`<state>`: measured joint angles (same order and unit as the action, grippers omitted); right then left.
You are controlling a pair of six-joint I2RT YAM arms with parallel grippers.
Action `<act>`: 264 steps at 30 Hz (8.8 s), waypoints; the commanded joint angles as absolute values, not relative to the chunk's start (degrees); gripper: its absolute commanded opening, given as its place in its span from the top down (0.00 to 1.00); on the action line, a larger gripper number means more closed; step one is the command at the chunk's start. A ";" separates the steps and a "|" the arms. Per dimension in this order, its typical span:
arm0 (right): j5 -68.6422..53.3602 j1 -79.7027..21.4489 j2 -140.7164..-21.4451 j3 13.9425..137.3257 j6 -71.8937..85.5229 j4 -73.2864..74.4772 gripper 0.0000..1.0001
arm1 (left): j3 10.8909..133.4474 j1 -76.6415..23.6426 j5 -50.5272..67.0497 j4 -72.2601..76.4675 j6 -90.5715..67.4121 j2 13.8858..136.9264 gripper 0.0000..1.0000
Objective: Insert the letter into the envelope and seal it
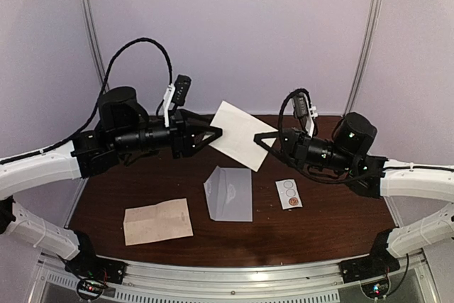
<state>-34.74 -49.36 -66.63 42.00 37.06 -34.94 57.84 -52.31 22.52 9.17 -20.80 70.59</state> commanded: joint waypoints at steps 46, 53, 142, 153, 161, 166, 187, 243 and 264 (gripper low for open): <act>-47.06 -49.10 -74.12 47.63 33.20 -29.24 1.00 | 63.03 -54.05 26.95 8.55 -18.27 79.83 0.34; -45.95 -49.27 -74.33 48.38 31.31 -25.88 1.00 | 62.90 -54.04 29.36 9.50 -17.69 79.47 0.42; -37.46 -50.13 -71.81 46.15 34.64 -30.77 0.77 | 53.77 -54.05 32.86 17.31 -32.31 75.50 1.00; -37.54 -48.21 -71.47 48.26 35.03 -32.85 0.54 | 53.09 -54.05 34.56 15.83 -29.99 75.04 1.00; -39.82 -48.12 -73.25 50.23 35.47 -33.96 0.70 | 53.58 -53.97 35.45 15.36 -29.54 75.41 1.00; -41.06 -48.16 -73.64 49.87 35.84 -34.48 1.00 | 53.92 -54.04 35.01 14.03 -28.84 75.32 1.00; -44.48 -48.34 -75.06 51.48 29.89 -23.11 1.00 | 59.63 -53.88 27.28 9.56 -30.74 75.34 0.77; -43.14 -48.92 -78.77 48.34 32.51 -25.54 1.00 | 42.61 -53.13 16.15 28.62 -40.52 68.00 0.63; -44.17 -49.31 -82.57 61.79 13.18 8.53 1.00 | 66.37 -50.36 32.81 -18.32 -10.47 79.94 0.39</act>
